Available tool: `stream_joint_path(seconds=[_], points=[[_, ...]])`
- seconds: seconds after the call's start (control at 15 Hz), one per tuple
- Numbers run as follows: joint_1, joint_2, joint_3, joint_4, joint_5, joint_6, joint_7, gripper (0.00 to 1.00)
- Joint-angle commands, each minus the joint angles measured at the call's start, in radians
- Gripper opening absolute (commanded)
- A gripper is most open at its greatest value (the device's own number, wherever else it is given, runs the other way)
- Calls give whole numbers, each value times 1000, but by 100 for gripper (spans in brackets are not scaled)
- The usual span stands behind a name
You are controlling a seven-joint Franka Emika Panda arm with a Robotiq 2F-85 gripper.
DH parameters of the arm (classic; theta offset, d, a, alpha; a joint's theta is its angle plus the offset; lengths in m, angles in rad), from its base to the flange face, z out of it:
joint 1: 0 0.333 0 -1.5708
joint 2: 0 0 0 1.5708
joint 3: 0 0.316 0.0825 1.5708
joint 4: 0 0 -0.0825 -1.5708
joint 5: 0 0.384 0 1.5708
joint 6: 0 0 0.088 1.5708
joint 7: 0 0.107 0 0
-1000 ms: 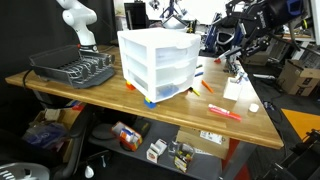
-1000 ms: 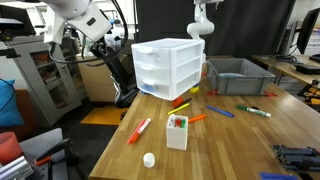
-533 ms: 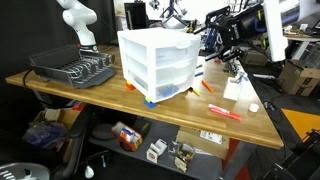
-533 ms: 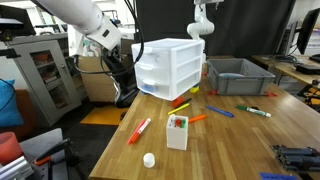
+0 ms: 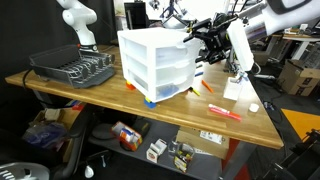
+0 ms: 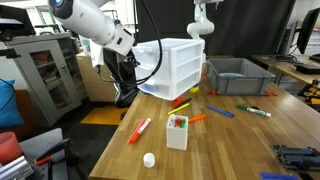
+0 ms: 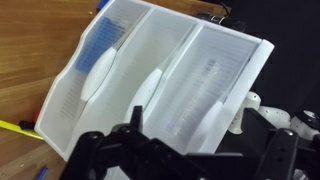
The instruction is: Open the top drawer of the cabinet
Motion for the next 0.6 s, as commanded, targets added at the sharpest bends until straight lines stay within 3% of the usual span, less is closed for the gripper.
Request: stream_joint_path(seconds=[0.0,0.07,0.13,0.53], points=[[-5,46,-14,61,195,44,-208,100],[-7,49,-25,68,259,42,-262,100],[-20,40,-58,75,163,40,-185,100],[-27,31,-110,72,130,5,-168,100]])
